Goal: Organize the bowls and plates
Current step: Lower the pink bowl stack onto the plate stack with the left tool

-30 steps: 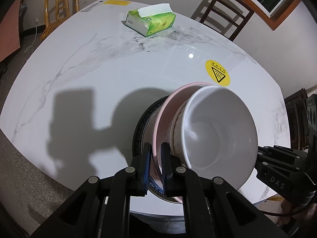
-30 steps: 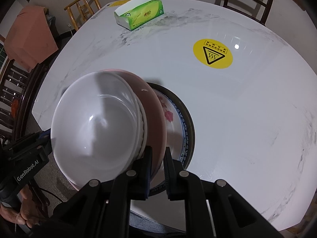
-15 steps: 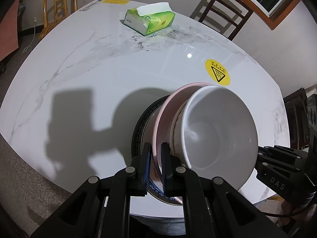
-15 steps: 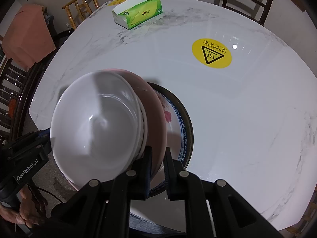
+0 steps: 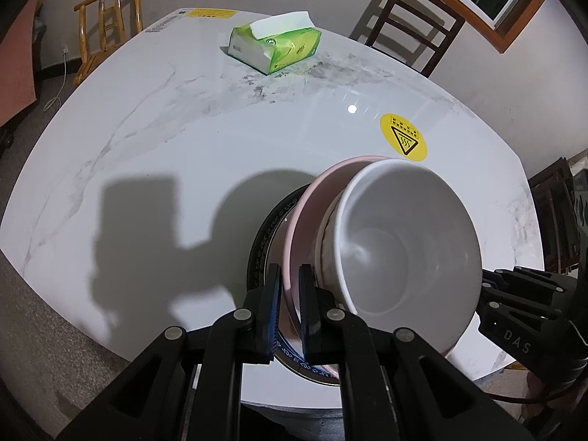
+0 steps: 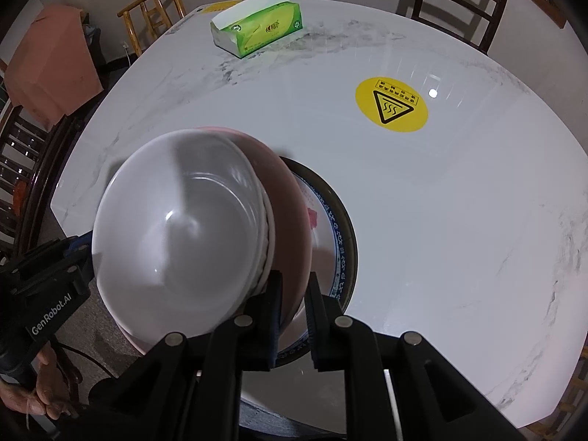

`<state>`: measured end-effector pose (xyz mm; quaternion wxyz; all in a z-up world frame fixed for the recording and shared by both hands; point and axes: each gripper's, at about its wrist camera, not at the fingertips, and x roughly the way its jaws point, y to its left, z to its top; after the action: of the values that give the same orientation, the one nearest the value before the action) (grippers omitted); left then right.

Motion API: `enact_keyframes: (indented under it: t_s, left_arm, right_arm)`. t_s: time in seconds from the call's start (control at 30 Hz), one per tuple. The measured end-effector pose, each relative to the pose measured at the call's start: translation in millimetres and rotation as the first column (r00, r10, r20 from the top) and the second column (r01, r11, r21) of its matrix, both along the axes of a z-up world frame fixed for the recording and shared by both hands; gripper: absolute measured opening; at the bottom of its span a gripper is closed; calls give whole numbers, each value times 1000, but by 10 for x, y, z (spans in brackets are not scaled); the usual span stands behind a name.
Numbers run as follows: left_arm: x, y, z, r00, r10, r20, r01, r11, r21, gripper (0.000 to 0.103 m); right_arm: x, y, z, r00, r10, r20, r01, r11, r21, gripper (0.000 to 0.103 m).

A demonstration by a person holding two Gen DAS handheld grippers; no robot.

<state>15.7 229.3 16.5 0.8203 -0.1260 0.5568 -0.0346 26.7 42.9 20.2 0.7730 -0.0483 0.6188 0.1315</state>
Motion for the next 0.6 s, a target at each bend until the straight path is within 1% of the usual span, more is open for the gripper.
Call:
enact_keyframes:
  t_s: [0.03,0.13,0.2,0.33,0.4,0.47,0.53,0.6]
  left_arm:
    - [2,6,-2,1000,2,3,-2,1000,1,7]
    - [-4,17,1,1000,11,12,-12,1000,27,16]
    - [-2,34,-5,1000,16,16,-17,999,35,21]
    - [-5,69,-18,999,29,31,-30,998,56,31]
    - [-11,84,-23,999,33,36,-35,997,61,34]
    - [-13,96,-34,999,37,37,-39,997,61,37]
    - [-20,105,-40,998,39,39,-42,997,61,40]
    - [-34,109,-43,999,35,41,-37,997,62,42]
  right_arm:
    - [1,1,1,1000,2,3,-2,1000,-1,14]
    - [11,-5,-3,1000,1,14,-1,1000,-9,16]
    - [7,-13,2,1000,-1,27,1,1000,-23,23]
    - [14,-73,1,999,-14,31,15,1000,-24,34]
    - [21,-96,1,999,-17,37,18,999,-29,42]
    - [21,-130,-3,999,-23,40,24,999,-30,47]
    - [17,-152,-4,999,-27,44,28,999,-24,49]
    - [3,-182,-2,998,-31,47,31,999,-17,53]
